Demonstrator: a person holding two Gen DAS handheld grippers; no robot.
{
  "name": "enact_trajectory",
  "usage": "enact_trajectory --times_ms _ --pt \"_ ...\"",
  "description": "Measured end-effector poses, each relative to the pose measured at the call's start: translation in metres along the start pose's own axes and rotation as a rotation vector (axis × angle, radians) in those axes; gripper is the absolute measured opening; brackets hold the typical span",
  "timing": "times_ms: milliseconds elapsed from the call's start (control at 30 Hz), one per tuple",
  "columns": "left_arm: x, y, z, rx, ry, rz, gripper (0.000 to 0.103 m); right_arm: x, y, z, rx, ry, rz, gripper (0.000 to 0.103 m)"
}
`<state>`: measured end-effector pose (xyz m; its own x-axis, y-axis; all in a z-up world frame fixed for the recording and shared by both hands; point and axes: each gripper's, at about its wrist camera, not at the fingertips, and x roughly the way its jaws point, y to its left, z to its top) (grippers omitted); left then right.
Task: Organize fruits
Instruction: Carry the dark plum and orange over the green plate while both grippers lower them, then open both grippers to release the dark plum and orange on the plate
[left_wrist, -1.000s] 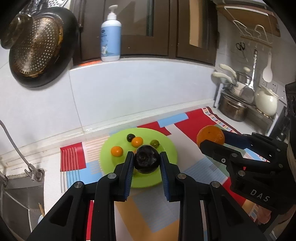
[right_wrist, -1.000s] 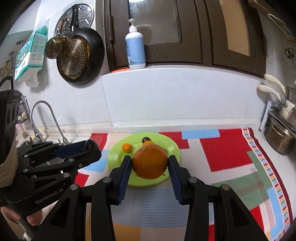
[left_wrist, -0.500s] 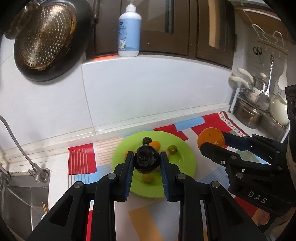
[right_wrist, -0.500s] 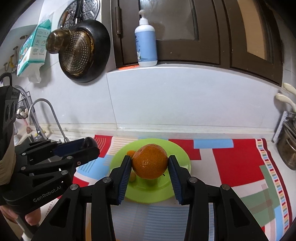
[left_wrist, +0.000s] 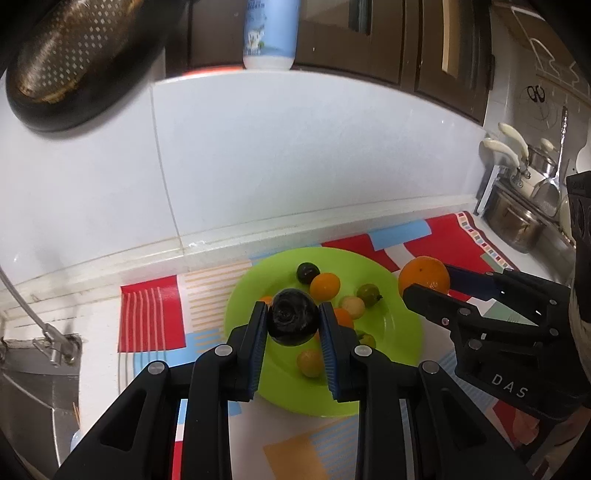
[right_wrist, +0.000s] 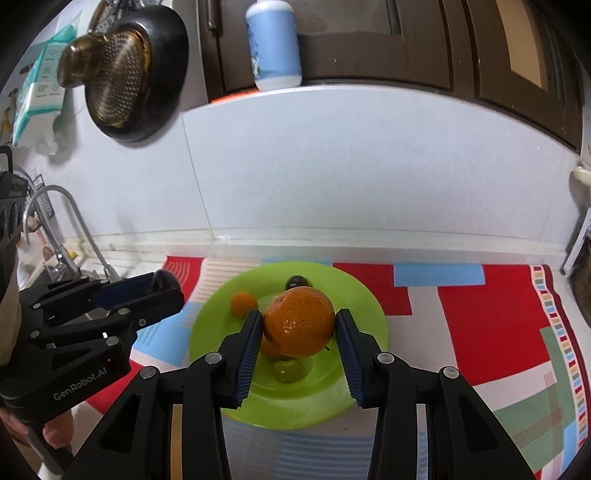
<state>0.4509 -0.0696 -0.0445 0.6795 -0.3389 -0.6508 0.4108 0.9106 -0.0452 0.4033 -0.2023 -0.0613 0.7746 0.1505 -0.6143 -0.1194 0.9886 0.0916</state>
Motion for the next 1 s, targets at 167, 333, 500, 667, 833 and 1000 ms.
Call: enact_trajectory --times_ms 167,333,500,667,833,1000 --pt "0.021 0.002 -0.004 0.006 0.030 0.001 0.028 0.021 -0.009 -0.006 0.012 0.041 -0.005 0.042" --pt "0.042 0.004 -0.009 0.005 0.066 0.002 0.028 0.039 -0.017 -0.011 0.021 0.077 -0.014 0.042" --pt "0.057 0.005 -0.013 0.004 0.096 -0.002 0.028 0.056 -0.022 -0.017 0.029 0.110 -0.015 0.042" --pt "0.067 0.004 -0.016 0.007 0.117 -0.004 0.028 0.064 -0.025 -0.021 0.038 0.130 -0.016 0.042" --pt "0.070 0.002 -0.017 0.009 0.121 -0.021 0.030 0.067 -0.026 -0.022 0.045 0.134 -0.016 0.042" --pt "0.056 0.001 -0.014 0.010 0.083 -0.007 0.041 0.060 -0.027 -0.022 0.049 0.112 -0.023 0.051"
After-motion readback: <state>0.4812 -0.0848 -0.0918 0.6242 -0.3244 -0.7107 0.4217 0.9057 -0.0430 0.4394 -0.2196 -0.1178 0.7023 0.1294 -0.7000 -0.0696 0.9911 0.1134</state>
